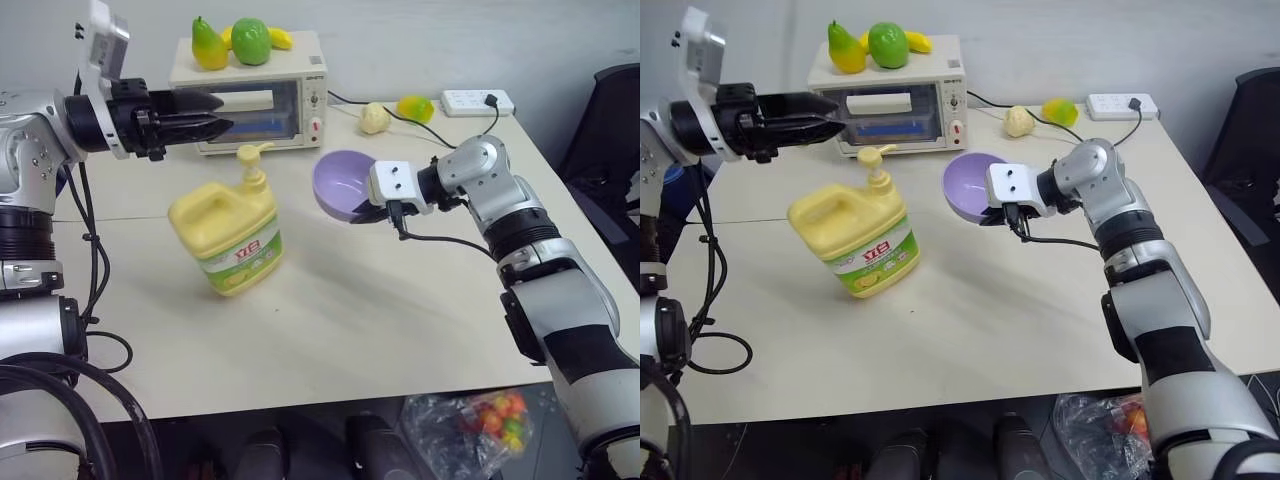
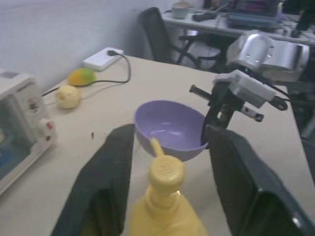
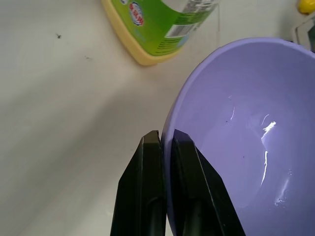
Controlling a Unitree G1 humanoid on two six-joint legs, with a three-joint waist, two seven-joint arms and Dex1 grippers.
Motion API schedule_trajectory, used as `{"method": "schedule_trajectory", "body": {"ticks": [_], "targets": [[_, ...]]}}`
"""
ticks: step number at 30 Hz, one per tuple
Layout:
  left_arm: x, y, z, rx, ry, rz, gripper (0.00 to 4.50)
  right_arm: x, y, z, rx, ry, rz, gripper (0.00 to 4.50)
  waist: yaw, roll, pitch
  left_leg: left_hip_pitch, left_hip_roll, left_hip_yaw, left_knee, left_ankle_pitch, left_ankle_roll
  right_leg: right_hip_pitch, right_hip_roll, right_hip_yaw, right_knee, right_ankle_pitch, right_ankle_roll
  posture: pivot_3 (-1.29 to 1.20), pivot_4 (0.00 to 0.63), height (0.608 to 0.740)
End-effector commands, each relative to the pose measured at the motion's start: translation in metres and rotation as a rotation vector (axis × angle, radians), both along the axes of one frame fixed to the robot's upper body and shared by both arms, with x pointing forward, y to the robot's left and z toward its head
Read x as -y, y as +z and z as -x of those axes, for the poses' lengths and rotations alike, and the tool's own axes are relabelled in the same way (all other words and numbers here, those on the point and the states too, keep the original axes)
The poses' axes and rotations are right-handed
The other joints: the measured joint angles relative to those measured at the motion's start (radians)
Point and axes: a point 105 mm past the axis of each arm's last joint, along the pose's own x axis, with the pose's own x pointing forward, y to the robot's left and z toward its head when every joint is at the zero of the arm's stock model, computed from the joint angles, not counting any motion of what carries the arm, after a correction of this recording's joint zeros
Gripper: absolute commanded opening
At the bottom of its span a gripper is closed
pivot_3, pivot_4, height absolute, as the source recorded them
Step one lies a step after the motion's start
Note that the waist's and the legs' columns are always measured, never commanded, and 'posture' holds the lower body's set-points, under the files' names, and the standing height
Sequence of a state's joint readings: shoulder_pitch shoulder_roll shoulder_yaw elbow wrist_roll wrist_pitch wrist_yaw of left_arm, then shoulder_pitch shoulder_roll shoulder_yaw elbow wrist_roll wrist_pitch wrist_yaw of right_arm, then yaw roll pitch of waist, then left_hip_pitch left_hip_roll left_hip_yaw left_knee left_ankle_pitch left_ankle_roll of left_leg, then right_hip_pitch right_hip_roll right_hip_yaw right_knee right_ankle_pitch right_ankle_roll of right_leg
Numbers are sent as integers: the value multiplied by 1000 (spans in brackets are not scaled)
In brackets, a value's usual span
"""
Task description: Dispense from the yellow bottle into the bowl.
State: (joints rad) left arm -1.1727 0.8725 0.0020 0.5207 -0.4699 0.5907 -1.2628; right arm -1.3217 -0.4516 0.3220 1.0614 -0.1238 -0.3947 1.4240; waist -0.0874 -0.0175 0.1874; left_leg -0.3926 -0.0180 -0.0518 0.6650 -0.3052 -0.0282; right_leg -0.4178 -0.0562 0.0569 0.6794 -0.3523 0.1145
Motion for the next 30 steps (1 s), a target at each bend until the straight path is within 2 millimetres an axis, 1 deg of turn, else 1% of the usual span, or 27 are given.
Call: {"method": "schedule_trajectory", "body": {"ticks": [1,4,5,8,11,13,16,21,25,30], "targets": [[-4,9,-1,38,-11,-17,1109,-11,18,3,44,61,19,0,-6,0,0,0,0,0,0,0,0,0,0,-1,0,0,0,0,150,740],[-7,10,-9,34,10,-2,227,-24,22,-1,56,53,30,0,-16,0,0,0,0,0,0,0,0,-1,-1,-1,1,0,0,0,150,740],[-7,9,-12,34,25,-3,27,-30,24,-2,57,46,28,0,-18,0,0,0,-1,0,0,0,0,-1,-2,-3,2,0,0,0,150,740],[-6,6,-19,37,44,-10,27,-43,25,-4,54,33,27,0,-27,0,0,0,-2,2,0,0,0,-4,-5,-9,5,0,0,0,150,740],[0,5,-20,36,25,0,27,-54,27,-6,65,22,24,0,-27,0,0,0,-2,4,1,0,0,-9,-10,-19,10,0,0,0,150,740],[7,1,-19,33,-1,-1,27,-67,34,-7,87,11,-3,0,-28,0,0,-2,-3,4,1,0,0,-11,-13,-23,11,0,-1,0,150,740],[11,-4,-19,29,-6,-25,27,-78,42,-7,103,12,-27,0,-32,0,0,-2,-3,4,1,0,0,-11,-14,-25,11,1,-1,0,150,740],[7,-7,-20,25,12,-41,27,-85,48,-6,123,17,-36,0,-36,0,0,-2,-3,4,1,0,0,-11,-14,-26,11,1,-1,0,150,740],[1,-11,-22,19,43,-48,27,-87,49,-5,131,27,-27,0,-37,0,0,-2,-4,4,1,0,0,-11,-15,-26,11,1,-1,0,150,740],[2,-19,-22,1,37,-55,27,-87,52,-2,124,43,-16,0,-41,0,0,-2,-4,4,1,0,0,-11,-15,-26,12,1,-1,0,150,740]]}}
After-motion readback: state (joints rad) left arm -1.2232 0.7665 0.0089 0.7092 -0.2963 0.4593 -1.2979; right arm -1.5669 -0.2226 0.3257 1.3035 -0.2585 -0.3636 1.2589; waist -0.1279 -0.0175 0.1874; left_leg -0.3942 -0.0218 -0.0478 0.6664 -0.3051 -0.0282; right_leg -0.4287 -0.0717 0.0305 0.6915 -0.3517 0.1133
